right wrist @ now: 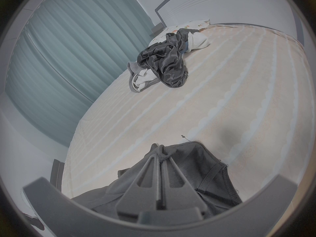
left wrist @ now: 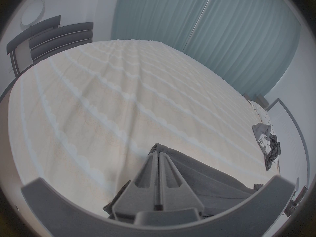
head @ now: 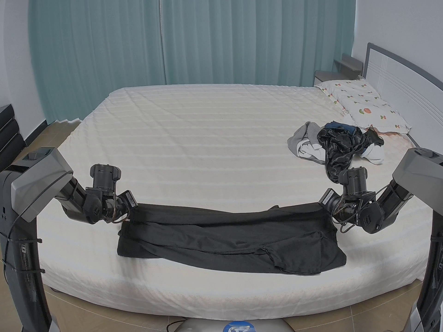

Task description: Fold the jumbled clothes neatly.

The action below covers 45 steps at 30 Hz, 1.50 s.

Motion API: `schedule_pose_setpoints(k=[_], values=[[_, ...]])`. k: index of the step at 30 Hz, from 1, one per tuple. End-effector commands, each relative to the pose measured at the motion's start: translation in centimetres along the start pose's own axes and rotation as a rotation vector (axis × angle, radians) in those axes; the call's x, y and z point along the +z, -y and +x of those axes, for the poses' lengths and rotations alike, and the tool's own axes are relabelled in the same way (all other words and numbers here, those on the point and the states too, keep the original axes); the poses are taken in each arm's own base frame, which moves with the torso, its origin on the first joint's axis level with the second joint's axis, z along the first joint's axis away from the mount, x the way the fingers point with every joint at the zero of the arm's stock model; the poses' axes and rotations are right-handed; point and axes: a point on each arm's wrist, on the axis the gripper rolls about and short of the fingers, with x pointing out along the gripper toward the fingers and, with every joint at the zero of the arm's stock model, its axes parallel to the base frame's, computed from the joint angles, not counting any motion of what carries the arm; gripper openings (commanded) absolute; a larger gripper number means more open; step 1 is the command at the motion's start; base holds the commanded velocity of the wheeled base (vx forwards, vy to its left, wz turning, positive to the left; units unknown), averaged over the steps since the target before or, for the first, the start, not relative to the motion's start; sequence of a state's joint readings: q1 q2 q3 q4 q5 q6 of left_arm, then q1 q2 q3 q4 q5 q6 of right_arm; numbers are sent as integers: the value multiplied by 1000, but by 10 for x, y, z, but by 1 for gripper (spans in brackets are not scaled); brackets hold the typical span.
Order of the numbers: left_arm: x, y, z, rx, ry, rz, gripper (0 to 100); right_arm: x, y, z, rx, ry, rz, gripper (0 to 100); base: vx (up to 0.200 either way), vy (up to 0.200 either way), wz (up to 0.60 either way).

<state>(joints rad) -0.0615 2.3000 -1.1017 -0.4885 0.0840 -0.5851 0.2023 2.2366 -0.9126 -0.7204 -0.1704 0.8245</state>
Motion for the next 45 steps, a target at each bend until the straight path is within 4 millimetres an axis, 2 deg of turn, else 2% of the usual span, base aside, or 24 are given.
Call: schedule_pose_setpoints(k=[1, 4, 7, 13, 24, 30, 33, 37, 39, 45], values=[[13, 5, -20, -21, 42, -7, 0, 1, -2, -1, 5, 5, 3, 0, 0, 0, 0], [20, 9, -25, -39, 67, -9, 0, 4, -5, -4, 26, 22, 16, 0, 0, 0, 0], [25, 13, -20, -50, 83, -14, 0, 7, -7, -2, 50, 43, 30, 0, 0, 0, 0], [32, 15, 2, -51, 104, -40, 0, 12, -14, 8, 71, 62, 33, 0, 0, 0, 0], [28, 13, 4, -21, 57, -40, 0, 10, -14, 13, 82, 43, 27, 0, 0, 0, 0], [25, 10, 2, -11, 43, -38, 0, 3, -5, 7, 53, 17, 19, 0, 0, 0, 0], [18, 5, 0, 6, 16, -31, 0, 2, 3, -5, 40, -3, 7, 0, 0, 0, 0], [19, -1, -6, 17, 13, -29, 0, 0, 10, -18, 44, -38, -1, 0, 0, 0, 0], [11, -8, -8, 39, -16, 2, 0, -6, 16, -25, 41, -74, -24, 0, 0, 0, 0], [-11, -20, -8, 76, -87, 55, 0, -24, 30, -26, -8, -136, -71, 0, 0, 0, 0]])
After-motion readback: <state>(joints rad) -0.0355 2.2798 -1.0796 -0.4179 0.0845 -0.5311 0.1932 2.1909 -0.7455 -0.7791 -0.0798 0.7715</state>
